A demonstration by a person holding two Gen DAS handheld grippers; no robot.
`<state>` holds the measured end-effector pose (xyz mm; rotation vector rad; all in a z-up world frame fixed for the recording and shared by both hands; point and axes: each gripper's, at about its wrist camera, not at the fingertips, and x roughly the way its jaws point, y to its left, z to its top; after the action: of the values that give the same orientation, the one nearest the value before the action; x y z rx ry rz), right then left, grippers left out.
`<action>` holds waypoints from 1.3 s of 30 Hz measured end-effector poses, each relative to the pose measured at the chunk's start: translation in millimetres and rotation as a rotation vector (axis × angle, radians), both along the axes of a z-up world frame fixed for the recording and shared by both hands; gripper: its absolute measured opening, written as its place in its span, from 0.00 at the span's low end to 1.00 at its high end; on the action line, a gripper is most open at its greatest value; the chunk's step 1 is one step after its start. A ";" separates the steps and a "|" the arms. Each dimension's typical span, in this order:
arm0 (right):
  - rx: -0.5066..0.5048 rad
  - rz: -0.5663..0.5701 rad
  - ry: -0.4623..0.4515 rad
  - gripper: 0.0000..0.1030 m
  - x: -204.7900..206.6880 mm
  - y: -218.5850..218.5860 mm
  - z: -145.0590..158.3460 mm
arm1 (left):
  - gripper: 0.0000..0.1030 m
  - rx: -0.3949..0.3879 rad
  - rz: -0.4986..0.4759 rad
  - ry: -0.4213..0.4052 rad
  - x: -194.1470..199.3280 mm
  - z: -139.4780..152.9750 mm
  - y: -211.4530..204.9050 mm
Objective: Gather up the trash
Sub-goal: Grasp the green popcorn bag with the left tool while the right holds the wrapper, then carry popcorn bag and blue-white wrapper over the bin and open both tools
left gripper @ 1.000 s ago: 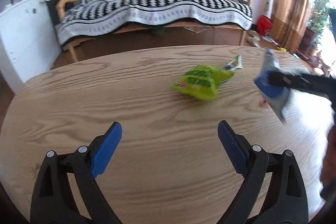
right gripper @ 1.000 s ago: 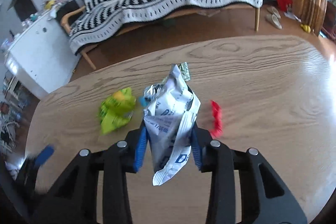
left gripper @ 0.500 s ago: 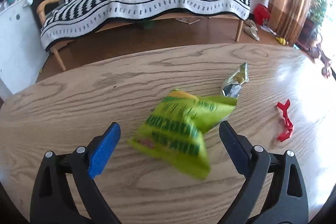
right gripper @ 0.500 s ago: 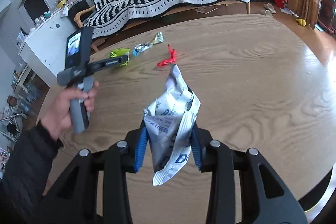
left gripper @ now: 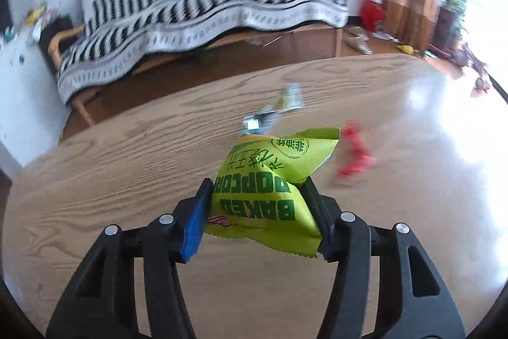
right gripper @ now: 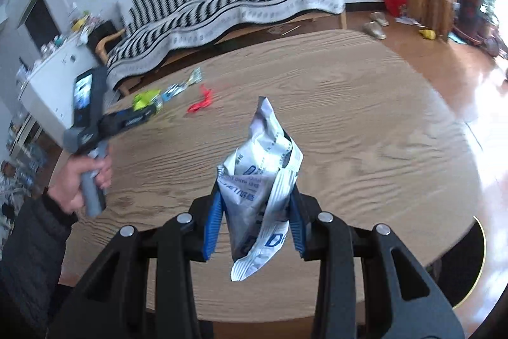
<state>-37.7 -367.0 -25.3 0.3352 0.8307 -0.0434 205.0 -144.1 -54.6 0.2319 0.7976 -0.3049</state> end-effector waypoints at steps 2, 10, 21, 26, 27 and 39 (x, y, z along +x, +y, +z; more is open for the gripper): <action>0.006 -0.045 -0.010 0.36 -19.9 -26.2 2.9 | 0.53 -0.025 -0.034 -0.007 -22.1 12.2 -13.3; 0.033 -0.319 0.006 0.36 -118.4 -157.0 -11.8 | 0.53 -0.140 -0.300 -0.020 -144.8 54.9 -122.7; 0.089 -0.526 0.209 0.36 -195.9 -280.7 -93.7 | 0.53 -0.188 -0.619 0.093 -266.8 25.7 -280.3; 0.134 -0.560 0.294 0.36 -194.7 -305.4 -126.9 | 0.53 -0.160 -0.675 0.117 -288.9 8.5 -317.1; 0.135 -0.562 0.302 0.36 -191.9 -307.1 -128.8 | 0.53 -0.156 -0.678 0.124 -288.6 5.4 -320.9; 0.134 -0.582 0.314 0.62 -187.3 -311.5 -132.9 | 0.53 -0.140 -0.670 0.160 -285.4 -12.6 -343.6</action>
<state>-225.0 -678.4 -158.2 0.7016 1.0246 -0.5975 -80.4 -487.6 -67.2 0.3423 0.8354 -1.0172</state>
